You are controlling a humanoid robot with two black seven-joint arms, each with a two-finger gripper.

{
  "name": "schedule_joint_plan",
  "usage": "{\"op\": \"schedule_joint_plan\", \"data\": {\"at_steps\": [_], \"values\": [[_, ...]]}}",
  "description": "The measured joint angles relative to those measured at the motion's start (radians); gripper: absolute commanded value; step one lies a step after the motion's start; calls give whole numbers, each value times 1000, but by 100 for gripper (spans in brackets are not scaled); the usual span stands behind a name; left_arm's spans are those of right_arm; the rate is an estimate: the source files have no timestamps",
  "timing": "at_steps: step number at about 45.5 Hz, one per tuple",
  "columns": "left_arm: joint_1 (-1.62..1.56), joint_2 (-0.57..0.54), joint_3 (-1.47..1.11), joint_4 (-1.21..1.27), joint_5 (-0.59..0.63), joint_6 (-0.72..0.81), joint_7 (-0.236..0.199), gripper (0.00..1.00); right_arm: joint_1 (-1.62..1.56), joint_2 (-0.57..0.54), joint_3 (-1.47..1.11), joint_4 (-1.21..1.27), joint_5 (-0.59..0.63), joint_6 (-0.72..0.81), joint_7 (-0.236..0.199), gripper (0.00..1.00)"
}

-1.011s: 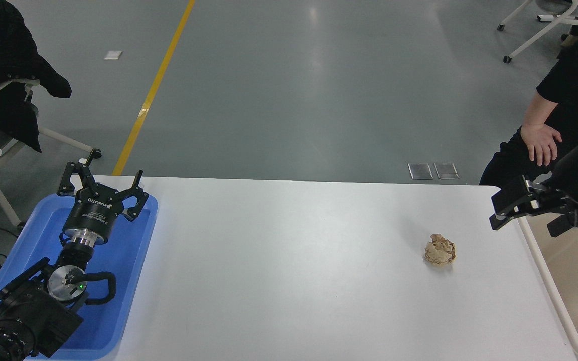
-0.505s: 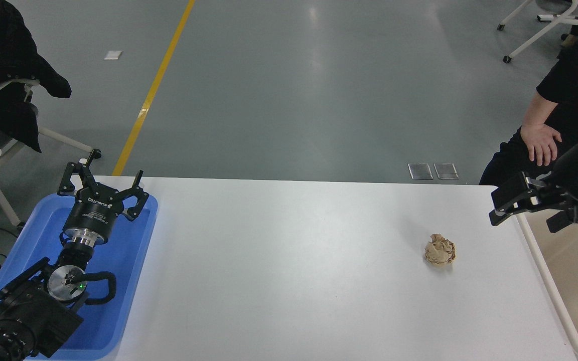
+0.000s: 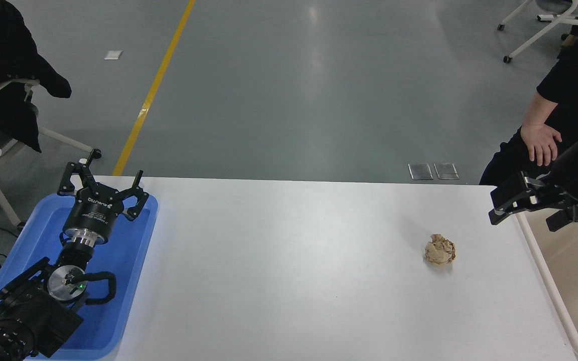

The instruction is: Pick up paper ball place in dustbin

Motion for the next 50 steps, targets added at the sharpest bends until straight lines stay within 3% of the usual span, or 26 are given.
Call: {"op": "schedule_joint_plan", "data": {"at_steps": [50], "values": [[0, 0, 0, 0, 0, 0, 0, 100, -53, 18, 32, -86, 15, 2, 1, 100]]}}
